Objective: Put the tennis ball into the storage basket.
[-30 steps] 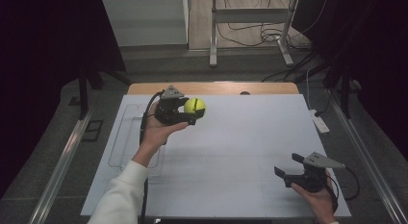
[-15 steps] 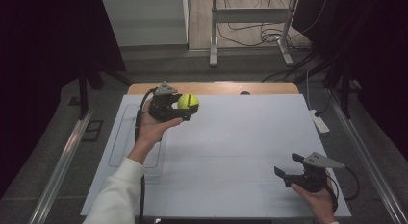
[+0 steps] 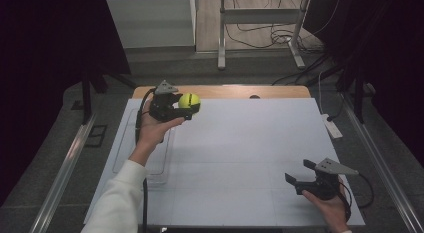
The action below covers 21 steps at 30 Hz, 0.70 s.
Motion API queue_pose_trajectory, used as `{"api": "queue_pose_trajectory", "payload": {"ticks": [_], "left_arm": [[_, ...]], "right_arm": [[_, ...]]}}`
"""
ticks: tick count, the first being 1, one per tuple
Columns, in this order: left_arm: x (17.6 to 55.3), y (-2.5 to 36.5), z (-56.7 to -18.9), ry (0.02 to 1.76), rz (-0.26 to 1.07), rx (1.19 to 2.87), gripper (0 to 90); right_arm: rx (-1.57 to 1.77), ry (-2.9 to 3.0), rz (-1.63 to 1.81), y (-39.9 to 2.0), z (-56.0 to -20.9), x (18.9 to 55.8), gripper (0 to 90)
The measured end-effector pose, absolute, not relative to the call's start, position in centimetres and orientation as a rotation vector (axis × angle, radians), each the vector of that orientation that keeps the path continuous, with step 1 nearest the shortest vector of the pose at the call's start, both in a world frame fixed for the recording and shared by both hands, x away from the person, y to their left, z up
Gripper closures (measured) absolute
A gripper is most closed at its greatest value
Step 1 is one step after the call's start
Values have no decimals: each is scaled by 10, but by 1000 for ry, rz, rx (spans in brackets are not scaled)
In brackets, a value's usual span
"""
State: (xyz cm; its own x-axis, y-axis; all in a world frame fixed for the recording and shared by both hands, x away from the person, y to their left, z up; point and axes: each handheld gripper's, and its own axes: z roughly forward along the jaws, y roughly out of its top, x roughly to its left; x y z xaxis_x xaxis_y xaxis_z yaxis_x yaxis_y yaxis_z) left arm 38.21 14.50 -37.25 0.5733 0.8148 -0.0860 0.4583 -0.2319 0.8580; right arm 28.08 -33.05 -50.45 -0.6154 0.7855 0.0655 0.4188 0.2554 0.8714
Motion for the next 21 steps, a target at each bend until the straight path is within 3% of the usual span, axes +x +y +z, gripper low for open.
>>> {"api": "queue_pose_trajectory", "payload": {"ticks": [21], "left_arm": [[395,168,-372,1125,537,1840,271]], "right_arm": [[1100,2149,1309,-330,-505,281,90]]}}
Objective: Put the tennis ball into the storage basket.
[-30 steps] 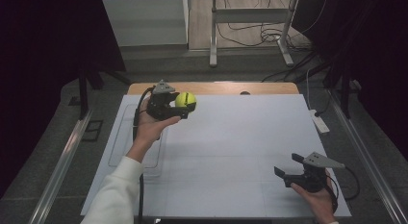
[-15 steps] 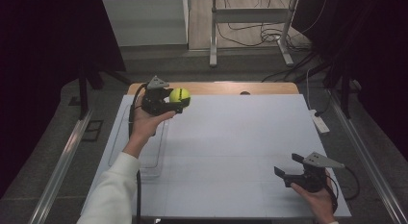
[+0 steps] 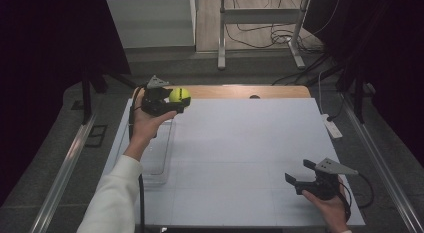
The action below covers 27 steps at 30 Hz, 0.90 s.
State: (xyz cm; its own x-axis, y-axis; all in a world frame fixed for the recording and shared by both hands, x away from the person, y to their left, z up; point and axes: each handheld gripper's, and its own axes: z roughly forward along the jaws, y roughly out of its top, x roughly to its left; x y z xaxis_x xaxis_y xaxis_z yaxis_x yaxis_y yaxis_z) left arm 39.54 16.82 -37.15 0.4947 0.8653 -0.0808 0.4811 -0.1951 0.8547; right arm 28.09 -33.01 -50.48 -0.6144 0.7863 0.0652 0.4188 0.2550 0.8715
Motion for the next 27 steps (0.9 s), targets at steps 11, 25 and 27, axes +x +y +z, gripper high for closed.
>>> {"api": "queue_pose_trajectory", "payload": {"ticks": [11,25,27], "left_arm": [[402,181,-371,1169,565,1828,271],[407,199,-374,1227,604,1816,271],[407,203,-375,1239,612,1813,271]], "right_arm": [[1102,2149,1308,-330,-505,281,90],[1104,2150,1303,-330,-505,281,91],[1106,2149,1305,-330,-505,281,91]]}}
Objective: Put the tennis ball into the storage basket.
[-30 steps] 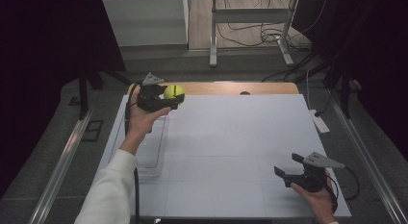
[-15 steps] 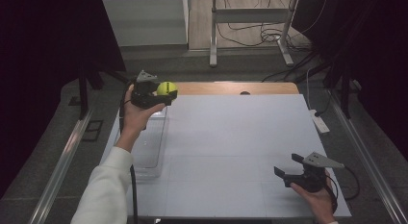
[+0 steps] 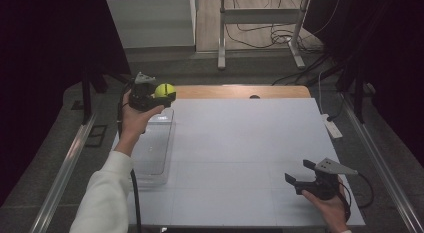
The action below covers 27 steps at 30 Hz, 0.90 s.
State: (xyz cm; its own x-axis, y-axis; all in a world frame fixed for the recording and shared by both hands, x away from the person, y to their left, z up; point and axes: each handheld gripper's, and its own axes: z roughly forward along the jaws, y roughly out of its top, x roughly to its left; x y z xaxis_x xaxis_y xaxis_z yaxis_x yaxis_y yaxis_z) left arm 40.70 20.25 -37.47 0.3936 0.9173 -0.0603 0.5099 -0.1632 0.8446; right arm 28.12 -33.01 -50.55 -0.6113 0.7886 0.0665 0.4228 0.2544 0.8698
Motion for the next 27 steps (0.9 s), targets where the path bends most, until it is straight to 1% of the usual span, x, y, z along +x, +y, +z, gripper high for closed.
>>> {"api": "queue_pose_trajectory", "payload": {"ticks": [27], "left_arm": [[407,230,-375,1312,669,1783,271]], "right_arm": [[1103,2150,1301,-330,-505,281,91]]}}
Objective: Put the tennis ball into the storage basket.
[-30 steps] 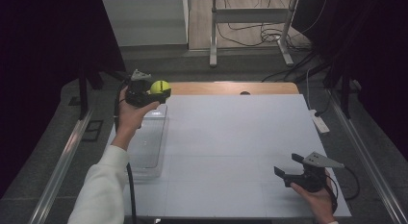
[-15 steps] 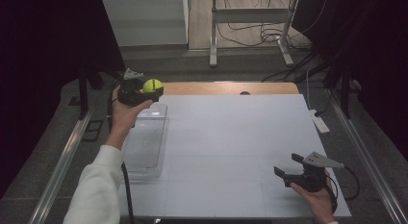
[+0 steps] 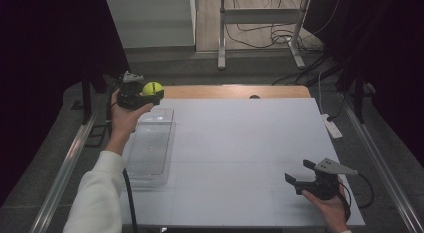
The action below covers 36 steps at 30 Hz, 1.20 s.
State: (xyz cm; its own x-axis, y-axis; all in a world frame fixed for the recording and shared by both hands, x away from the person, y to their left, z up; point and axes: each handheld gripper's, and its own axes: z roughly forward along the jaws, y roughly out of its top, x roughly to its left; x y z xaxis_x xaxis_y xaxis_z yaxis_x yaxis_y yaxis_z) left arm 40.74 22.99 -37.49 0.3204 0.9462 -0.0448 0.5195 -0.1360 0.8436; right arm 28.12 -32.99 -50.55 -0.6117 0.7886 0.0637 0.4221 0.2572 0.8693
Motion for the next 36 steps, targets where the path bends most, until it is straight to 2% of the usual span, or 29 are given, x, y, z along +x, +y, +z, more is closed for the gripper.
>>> {"api": "queue_pose_trajectory", "payload": {"ticks": [36], "left_arm": [[413,256,-394,1410,688,1786,271]], "right_arm": [[1104,2149,1298,-330,-506,281,91]]}}
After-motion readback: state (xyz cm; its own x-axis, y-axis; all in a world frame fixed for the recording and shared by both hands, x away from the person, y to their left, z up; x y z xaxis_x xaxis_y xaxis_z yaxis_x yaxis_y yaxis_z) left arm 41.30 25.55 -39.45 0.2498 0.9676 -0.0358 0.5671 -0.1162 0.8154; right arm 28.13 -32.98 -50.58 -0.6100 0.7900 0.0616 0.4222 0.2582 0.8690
